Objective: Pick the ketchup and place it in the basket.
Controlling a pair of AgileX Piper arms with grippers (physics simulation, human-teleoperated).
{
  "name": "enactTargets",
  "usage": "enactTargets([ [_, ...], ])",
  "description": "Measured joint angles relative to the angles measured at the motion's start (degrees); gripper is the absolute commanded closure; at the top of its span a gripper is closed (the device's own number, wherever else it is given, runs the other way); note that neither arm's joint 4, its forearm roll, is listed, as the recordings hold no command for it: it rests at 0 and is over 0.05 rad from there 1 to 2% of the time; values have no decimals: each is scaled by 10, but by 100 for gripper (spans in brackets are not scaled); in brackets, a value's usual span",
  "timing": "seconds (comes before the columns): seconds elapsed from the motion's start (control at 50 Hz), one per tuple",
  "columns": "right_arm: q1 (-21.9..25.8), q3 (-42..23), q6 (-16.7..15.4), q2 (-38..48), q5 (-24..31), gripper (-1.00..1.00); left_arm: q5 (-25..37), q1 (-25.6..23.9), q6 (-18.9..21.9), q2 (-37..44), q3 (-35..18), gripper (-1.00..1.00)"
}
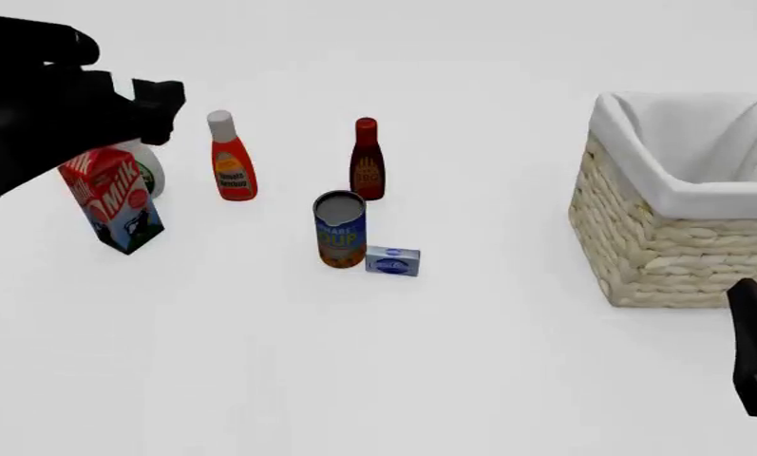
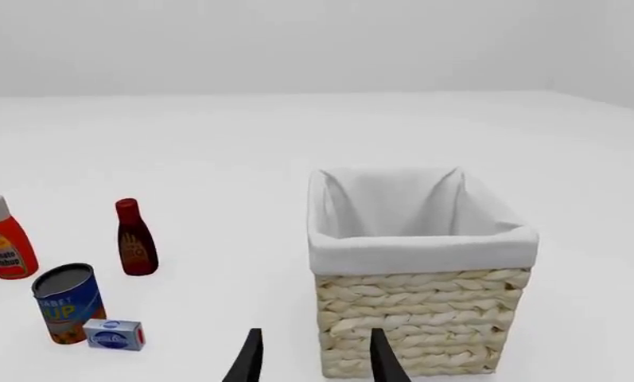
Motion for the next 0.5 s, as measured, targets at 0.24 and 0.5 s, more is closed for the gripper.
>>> enactTargets([
  [0.24,-1,-1,0,0,1,-100,-20,5,-1,56,-25,-100],
  [0.5,5,0,1,0,5,-100,-32,12,-7,107,-58,-100],
])
